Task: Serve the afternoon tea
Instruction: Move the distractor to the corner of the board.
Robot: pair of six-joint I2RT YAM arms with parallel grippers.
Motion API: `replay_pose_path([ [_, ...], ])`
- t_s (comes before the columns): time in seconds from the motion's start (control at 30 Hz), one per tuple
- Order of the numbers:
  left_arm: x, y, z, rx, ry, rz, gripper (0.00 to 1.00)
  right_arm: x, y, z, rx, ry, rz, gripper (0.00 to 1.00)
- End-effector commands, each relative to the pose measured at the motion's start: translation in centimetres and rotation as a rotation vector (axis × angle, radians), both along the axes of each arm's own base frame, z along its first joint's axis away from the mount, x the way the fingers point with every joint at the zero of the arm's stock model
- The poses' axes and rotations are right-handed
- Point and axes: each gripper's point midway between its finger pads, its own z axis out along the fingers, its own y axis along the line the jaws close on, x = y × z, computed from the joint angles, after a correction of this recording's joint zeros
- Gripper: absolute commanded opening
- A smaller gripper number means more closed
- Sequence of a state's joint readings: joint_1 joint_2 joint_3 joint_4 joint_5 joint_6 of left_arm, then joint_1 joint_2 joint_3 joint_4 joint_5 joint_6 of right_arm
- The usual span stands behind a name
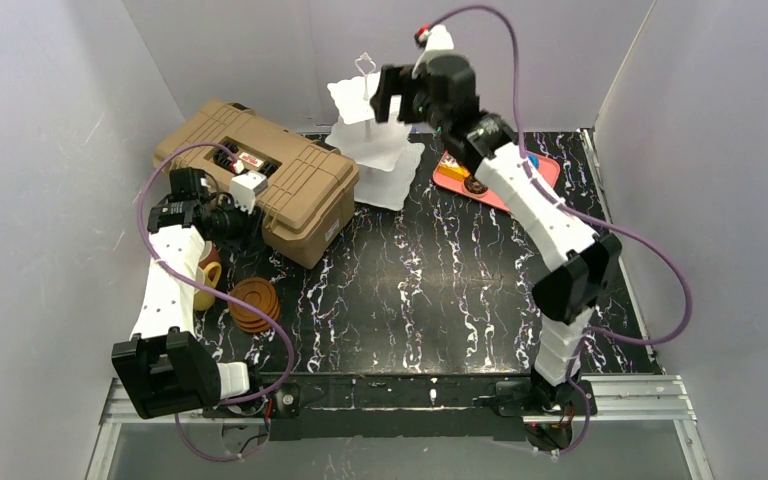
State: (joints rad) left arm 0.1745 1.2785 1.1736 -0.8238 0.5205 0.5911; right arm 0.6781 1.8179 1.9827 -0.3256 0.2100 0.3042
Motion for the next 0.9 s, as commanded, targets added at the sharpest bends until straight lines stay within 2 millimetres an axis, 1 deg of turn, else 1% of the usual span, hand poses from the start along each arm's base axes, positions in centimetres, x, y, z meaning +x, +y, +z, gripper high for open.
replay_pose_path([
  [0.0, -2.2, -1.6, 0.4, -0.057, 0.032, -0.06, 0.35, 2.8, 1.1, 0.6, -0.049, -0.03, 0.25, 0.98],
  [0.07, -2.5, -1.7, 0.2, -0.061, 0.044, -0.07, 0.35, 4.3, 1.1, 1.3, -0.002, -0.051, 0.313, 0.98],
  [0.13, -2.7, -1.9, 0.1, -0.065, 0.05, -0.079, 0.35, 5.5, 1.2, 1.6, 0.058, -0.075, 0.377, 0.98],
  [0.27, -3.2, -2.4, 0.3, -0.081, 0.053, -0.11, 0.35, 6.7, 1.7, 0.6, 0.108, -0.096, 0.46, 0.98],
  [0.33, -3.5, -2.8, 0.4, -0.09, 0.054, -0.13, 0.35, 7.2, 2.1, 0.8, 0.12, -0.14, 0.472, 0.98],
  [0.47, -3.8, -2.9, 0.2, -0.077, 0.057, -0.164, 0.35, 8.9, 2.5, 1.3, 0.149, -0.233, 0.44, 0.98],
  [0.57, -3.7, -2.9, 0.4, -0.075, 0.045, -0.172, 0.35, 10.4, 2.7, 1.3, 0.171, -0.275, 0.409, 0.98],
  [0.7, -3.7, -3.9, 1.0, -0.128, 0.038, -0.188, 0.35, 12.1, 3.3, 1.3, 0.206, -0.337, 0.375, 0.97],
  [0.77, -3.6, -4.3, 1.0, -0.139, 0.048, -0.197, 0.35, 12.7, 3.7, 2.0, 0.229, -0.388, 0.37, 0.97],
  [0.87, -3.3, -4.5, 1.0, -0.141, 0.061, -0.193, 0.35, 13.6, 4.1, 1.9, 0.251, -0.426, 0.366, 0.96],
])
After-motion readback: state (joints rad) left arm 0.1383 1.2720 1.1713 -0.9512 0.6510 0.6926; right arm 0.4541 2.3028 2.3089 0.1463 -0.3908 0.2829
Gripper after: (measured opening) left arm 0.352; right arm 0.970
